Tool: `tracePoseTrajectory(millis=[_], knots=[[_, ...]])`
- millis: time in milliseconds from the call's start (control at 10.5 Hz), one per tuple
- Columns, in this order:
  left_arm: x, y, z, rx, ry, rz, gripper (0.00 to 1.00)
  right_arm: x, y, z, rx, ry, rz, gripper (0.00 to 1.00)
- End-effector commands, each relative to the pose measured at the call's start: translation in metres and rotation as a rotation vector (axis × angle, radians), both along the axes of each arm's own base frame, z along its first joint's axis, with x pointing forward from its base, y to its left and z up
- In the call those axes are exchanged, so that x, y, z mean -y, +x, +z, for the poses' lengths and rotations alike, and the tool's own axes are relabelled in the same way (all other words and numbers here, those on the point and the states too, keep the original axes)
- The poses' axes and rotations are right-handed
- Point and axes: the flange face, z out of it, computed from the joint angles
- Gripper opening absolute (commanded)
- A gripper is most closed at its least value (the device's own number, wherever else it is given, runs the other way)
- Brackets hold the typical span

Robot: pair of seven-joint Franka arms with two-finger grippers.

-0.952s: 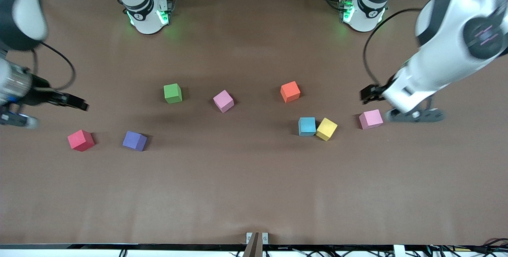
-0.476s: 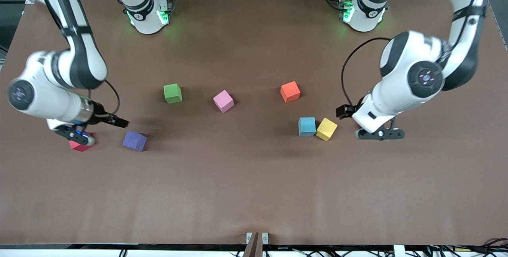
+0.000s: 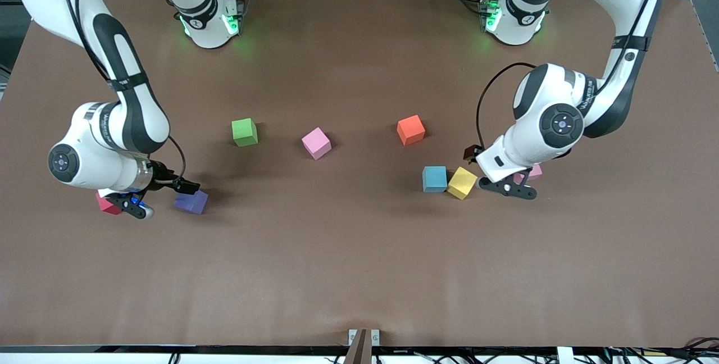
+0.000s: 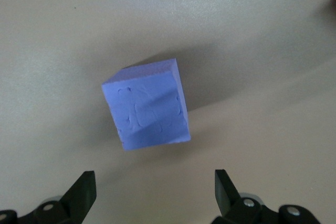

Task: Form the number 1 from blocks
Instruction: 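Grasp the purple cube with the right gripper while the left gripper grasps yellow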

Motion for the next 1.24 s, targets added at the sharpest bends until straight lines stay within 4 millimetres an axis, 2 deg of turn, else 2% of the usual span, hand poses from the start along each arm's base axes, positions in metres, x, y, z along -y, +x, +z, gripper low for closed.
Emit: tracePoseTrajectory(millis=[0, 95, 190, 381, 476, 667, 952, 1143], knots=[[0.03, -0.004, -0.043, 0.032, 0.049, -0.109, 1.0, 0.0, 0.01, -0.011, -0.01, 0.007, -0.007, 1.0], [0.04, -0.006, -0.063, 0.03, 0.041, -0.109, 1.0, 0.0, 0.012, -0.016, -0.013, 0.006, -0.006, 1.0], [0.038, -0.003, -0.067, 0.03, 0.041, -0.089, 1.0, 0.001, 0.014, -0.022, -0.018, 0.005, -0.001, 1.0], [0.028, 0.015, -0.052, 0.065, 0.029, -0.066, 1.0, 0.003, 0.017, -0.032, -0.026, 0.0, 0.001, 1.0], [0.027, 0.017, -0.048, 0.074, 0.028, -0.075, 1.0, 0.002, 0.019, -0.036, -0.029, -0.003, 0.005, 1.0], [0.029, 0.015, -0.058, 0.059, 0.035, -0.083, 1.0, 0.004, 0.02, -0.044, -0.037, -0.017, 0.015, 1.0], [0.029, 0.006, -0.084, 0.016, 0.057, -0.1, 1.0, 0.018, 0.027, -0.056, -0.04, -0.052, 0.025, 1.0], [0.032, 0.003, -0.09, 0.02, 0.083, -0.129, 1.0, 0.017, 0.03, -0.059, -0.041, -0.059, 0.014, 1.0]])
